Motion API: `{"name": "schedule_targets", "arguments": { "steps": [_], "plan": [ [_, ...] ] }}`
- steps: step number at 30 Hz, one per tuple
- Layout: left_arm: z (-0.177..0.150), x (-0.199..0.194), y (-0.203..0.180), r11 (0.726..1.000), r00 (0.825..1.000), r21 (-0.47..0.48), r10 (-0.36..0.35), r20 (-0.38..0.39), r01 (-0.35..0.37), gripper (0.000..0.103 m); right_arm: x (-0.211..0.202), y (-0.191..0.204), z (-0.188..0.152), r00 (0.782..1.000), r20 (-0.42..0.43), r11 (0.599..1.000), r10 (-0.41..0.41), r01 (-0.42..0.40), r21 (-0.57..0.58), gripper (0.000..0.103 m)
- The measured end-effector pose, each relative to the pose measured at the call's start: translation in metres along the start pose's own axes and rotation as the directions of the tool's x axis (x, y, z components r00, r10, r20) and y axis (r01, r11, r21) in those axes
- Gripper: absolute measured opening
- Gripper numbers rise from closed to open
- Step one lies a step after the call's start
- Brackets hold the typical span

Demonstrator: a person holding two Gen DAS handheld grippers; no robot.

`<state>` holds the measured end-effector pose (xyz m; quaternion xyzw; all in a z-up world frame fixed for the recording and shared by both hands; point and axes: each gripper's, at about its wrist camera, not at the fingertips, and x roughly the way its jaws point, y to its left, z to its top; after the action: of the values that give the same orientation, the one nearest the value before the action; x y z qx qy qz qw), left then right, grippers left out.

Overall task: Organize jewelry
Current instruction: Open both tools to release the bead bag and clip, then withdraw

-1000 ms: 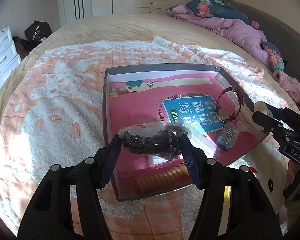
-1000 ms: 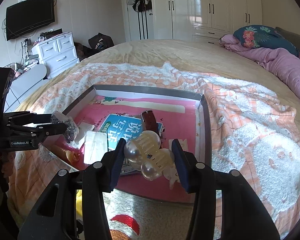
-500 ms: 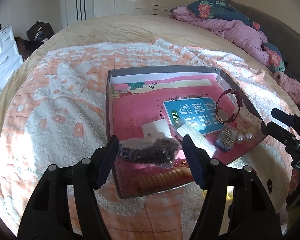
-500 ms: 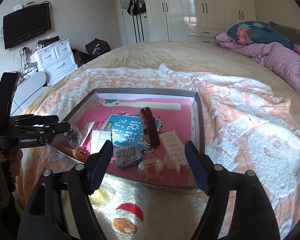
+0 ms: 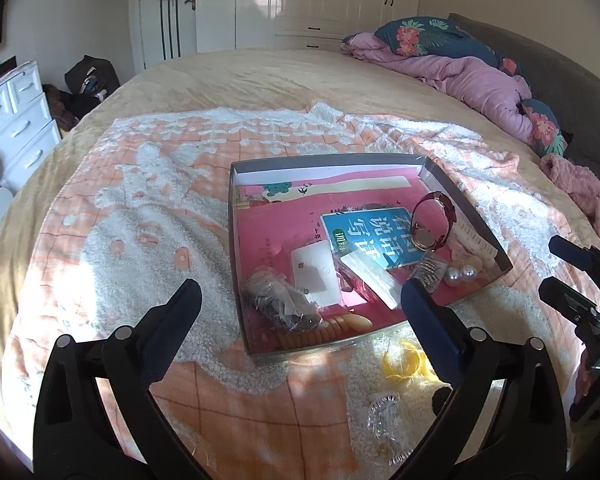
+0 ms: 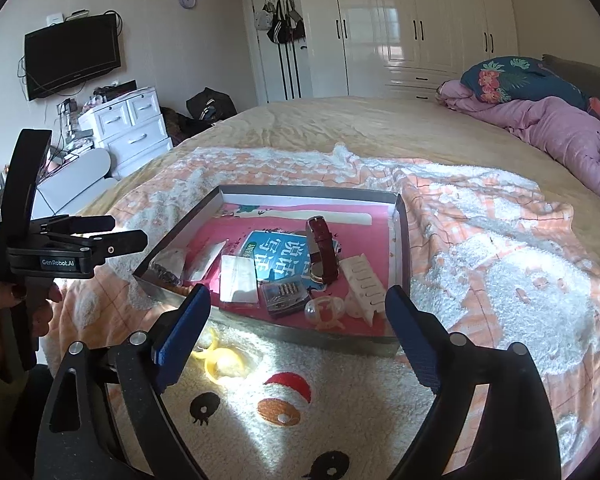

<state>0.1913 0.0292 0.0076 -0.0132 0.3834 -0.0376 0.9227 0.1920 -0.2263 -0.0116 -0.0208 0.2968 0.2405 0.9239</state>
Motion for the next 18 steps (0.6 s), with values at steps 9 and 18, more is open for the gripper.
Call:
{"name": "schedule_targets", "arguments": {
  "steps": [9, 18],
  "plan": [
    [-0.015, -0.027, -0.003, 1.000, 1.000, -0.009, 0.005, 0.012, -0.005, 0.093, -0.015, 0.008, -0.005, 1.000, 0.005, 1.000, 0.027, -0.027, -0.015, 0.089],
    [-0.041, -0.033, -0.006, 0.999, 0.999, -0.027, -0.029, -0.035, 0.028, 0.093, -0.024, 0.022, -0.011, 0.998, -0.015, 0.996, 0.060, -0.061, -0.057, 0.091]
  ]
}}
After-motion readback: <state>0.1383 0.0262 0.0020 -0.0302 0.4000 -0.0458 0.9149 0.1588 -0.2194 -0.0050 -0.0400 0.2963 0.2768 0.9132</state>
